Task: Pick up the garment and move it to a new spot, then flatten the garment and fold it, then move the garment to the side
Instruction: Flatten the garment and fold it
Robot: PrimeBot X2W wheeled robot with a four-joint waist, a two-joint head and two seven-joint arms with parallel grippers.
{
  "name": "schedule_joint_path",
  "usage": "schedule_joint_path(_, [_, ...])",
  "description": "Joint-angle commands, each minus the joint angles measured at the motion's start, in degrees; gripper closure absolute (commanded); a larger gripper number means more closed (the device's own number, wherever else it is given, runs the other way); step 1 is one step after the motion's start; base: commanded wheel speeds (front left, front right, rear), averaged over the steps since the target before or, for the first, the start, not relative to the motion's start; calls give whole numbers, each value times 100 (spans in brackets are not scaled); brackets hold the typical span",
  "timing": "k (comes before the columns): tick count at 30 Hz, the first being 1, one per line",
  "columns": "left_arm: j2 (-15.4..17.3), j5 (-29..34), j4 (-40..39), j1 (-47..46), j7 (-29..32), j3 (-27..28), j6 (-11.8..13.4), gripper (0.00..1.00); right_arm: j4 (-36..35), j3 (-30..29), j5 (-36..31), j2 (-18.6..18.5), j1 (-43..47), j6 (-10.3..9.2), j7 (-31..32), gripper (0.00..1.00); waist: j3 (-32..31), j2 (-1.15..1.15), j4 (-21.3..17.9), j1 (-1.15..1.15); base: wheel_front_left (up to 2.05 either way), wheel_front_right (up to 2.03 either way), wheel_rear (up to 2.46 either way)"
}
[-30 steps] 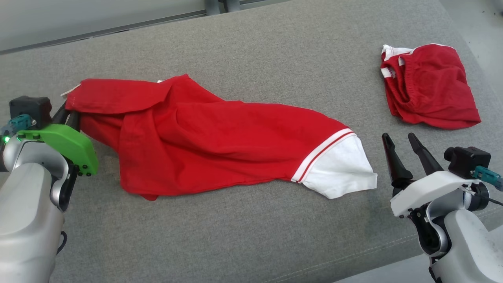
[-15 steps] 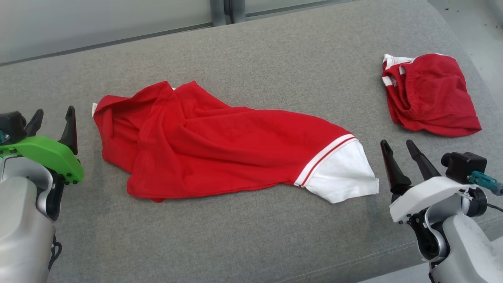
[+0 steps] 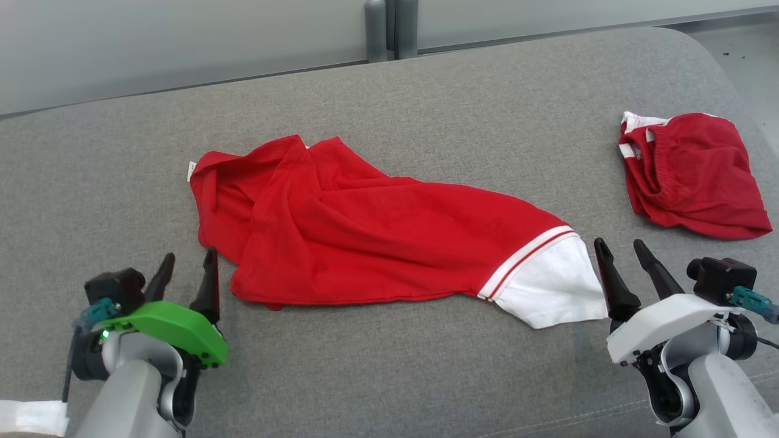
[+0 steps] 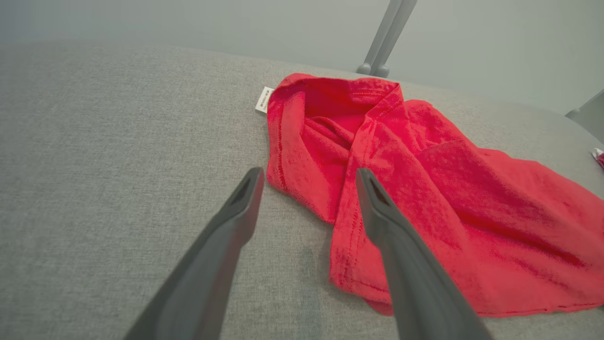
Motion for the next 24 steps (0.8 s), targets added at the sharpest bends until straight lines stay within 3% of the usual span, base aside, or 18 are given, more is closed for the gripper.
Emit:
schedule_joint_path(1, [-61, -47, -88, 186, 49, -43, 42, 0, -13, -27, -18, 0, 116, 0, 2, 0, -38, 0, 52, 0, 0, 0, 0])
schedule_joint_path(9, [-550, -496, -487, 797, 476, -131, 15, 0, -79, -28, -39, 27, 91, 0, 56, 0, 11, 0, 54, 0, 0, 0, 0])
schedule_joint_path(16, [-643, -613, -392, 919, 650, -166, 113, 0, -110, -30, -38, 5, 28, 0, 60, 0, 107, 0, -57, 0, 0, 0, 0])
schedule_joint_path(24, [-776, -1029, -179, 693, 762, -71, -104, 0, -96, -56, -29, -9, -9, 0, 23, 0, 199, 0, -149, 0, 0, 0, 0])
